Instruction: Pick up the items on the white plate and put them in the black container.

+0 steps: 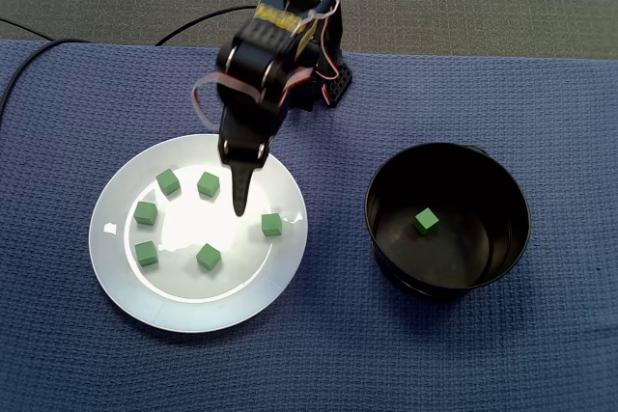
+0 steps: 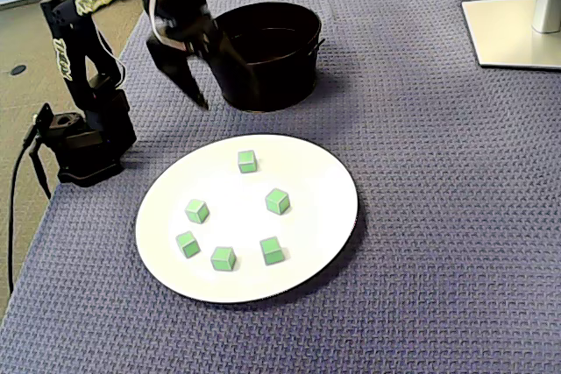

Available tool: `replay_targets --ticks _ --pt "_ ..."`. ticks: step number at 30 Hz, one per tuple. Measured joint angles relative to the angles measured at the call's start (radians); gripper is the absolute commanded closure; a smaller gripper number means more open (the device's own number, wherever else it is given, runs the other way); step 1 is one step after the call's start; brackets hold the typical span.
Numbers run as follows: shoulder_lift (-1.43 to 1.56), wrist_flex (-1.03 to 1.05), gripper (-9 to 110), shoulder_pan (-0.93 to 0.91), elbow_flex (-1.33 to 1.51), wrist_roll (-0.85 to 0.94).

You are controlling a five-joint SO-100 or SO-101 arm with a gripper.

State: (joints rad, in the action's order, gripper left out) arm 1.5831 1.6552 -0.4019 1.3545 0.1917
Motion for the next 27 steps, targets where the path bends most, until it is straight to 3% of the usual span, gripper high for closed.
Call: replay_targets --ticks 11,27 --pt "-0.276 -0.192 70 -0.017 0.16 0.078" --pt "-0.319 -0.298 77 0.074 0.238 0.023"
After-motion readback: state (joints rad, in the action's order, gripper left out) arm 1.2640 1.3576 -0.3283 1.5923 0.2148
